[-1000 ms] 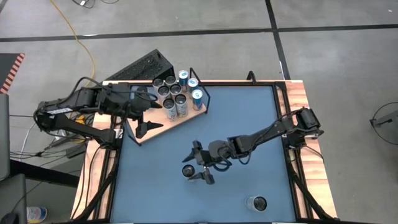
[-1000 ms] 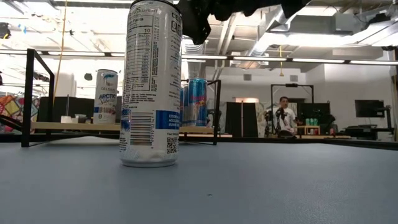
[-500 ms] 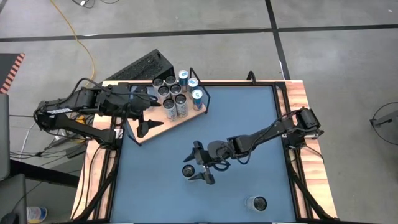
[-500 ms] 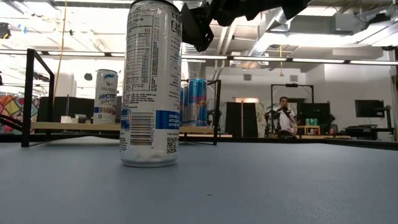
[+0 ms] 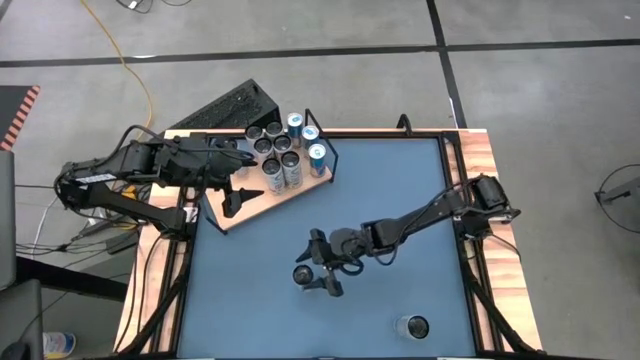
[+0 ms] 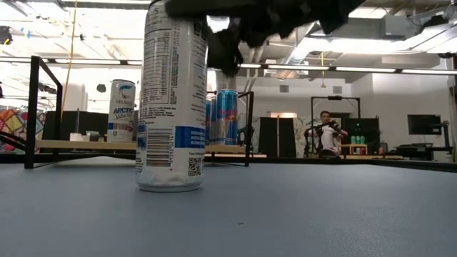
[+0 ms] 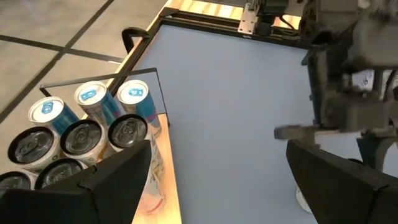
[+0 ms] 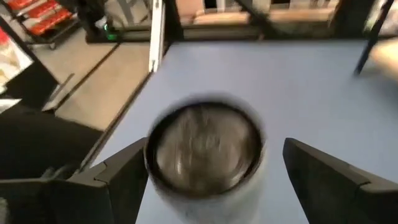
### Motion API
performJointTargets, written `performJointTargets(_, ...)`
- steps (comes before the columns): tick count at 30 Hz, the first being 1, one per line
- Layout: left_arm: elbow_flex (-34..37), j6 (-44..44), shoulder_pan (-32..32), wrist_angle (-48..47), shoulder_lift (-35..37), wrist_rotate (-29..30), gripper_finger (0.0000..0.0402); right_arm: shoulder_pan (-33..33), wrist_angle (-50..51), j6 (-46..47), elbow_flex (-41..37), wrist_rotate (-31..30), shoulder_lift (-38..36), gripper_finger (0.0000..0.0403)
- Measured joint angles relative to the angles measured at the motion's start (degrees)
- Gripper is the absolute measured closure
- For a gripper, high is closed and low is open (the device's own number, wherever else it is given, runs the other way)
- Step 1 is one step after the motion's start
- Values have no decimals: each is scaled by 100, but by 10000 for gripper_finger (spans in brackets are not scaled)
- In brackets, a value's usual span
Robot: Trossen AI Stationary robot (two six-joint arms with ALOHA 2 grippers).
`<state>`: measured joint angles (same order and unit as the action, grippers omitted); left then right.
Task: Place canned beverage on shelf
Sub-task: Put the left white and blue soda can on the shelf aligned with the other white and blue soda can
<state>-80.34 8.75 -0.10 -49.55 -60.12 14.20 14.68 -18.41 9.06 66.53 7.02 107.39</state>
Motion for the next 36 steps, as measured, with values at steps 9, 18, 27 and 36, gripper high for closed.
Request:
performJointTargets(9,0,82,0,-3,0,0,42,-148,-327,456,183,540,342,64)
performJointTargets(18,0,184,0,-65,0,4,42,-108,36,594,179,-811,299,181)
performJointTargets(27,-2,262,0,-76,-225,251,42,166,361,1550,185,-2650,294,180)
performJointTargets(36,-2,671,2,28,-769,761,42,348,3612,2117,1111,-5417,242,180)
